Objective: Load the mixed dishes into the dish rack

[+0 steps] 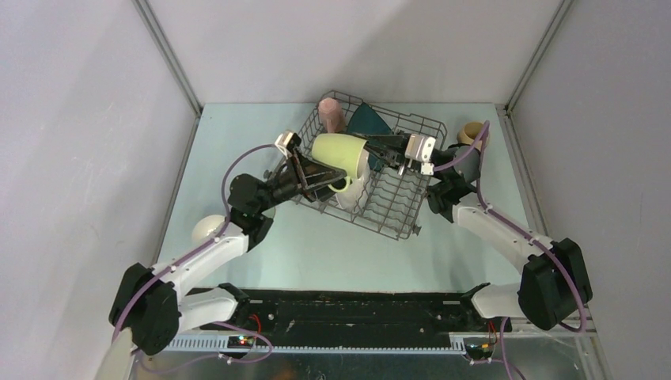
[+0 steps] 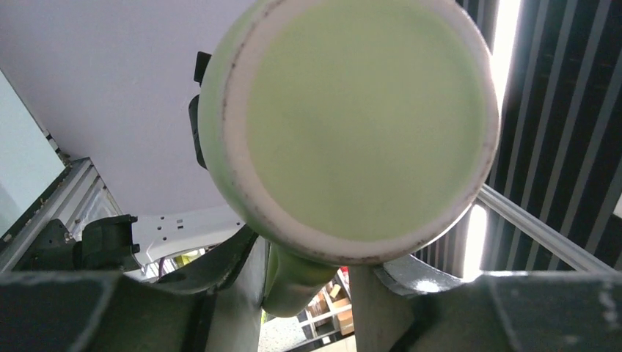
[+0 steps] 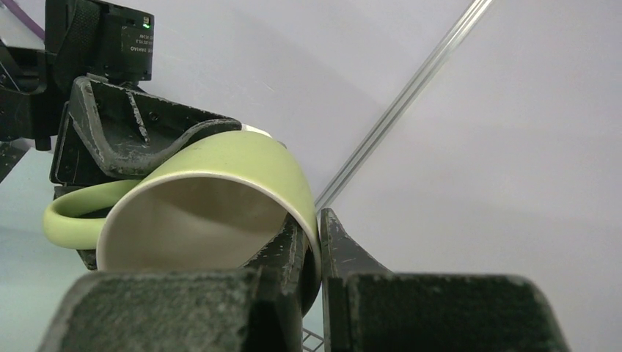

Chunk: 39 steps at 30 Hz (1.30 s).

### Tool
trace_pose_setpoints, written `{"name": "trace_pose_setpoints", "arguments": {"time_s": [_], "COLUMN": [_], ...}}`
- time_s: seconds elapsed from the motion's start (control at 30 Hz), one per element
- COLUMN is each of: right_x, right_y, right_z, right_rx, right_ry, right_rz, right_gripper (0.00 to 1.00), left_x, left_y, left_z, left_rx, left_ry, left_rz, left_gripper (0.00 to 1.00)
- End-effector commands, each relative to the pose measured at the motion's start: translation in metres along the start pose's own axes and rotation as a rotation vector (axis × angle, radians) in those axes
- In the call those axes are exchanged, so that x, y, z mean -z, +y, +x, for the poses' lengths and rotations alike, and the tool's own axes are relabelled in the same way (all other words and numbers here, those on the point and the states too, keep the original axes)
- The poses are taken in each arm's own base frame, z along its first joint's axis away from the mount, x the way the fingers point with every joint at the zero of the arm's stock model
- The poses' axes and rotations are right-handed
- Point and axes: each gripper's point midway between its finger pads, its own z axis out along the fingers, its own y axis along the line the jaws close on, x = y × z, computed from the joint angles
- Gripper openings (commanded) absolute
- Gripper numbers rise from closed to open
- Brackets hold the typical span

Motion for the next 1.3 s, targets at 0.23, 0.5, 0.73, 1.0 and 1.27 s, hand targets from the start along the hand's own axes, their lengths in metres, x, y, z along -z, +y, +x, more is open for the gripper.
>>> {"name": "trace_pose_setpoints", "arguments": {"time_s": [0.23, 0.5, 0.73, 1.0, 1.27], "right_x": [-0.012, 0.037, 0.099, 0.121, 0.16], "right_y": [-0.009, -0.026, -0.029, -0.007, 0.007], "right_z": [-0.016, -0.001, 0.022, 0.034, 0.039], "right_rx": [0.091, 0.017, -0.112, -0.327, -0.496], "right_ry": [-0.041, 0.077, 0.258, 0.411, 0.529], "right_rz": [0.018, 0.128, 0.374, 0.552, 0.737], "right_gripper": [0.17, 0.99, 1.0, 1.0, 1.0], "left_x": [0.001, 0.035, 0.112, 0.114, 0.107], "left_y": [-0.011, 0.004, 0.018, 0.05, 0.084], "left_z": [0.009, -0.032, -0.12, -0.186, -0.23], "left_rx": [-0.15, -0.531, -0.916, -1.163, -1.277], "left_ry": [0.001, -0.199, -0.578, -0.537, -0.398], "left_rz": [-0.047, -0.4, -0.913, -1.231, -1.472], "left_gripper": [0.01, 0.0, 0.0, 0.0, 0.0]}}
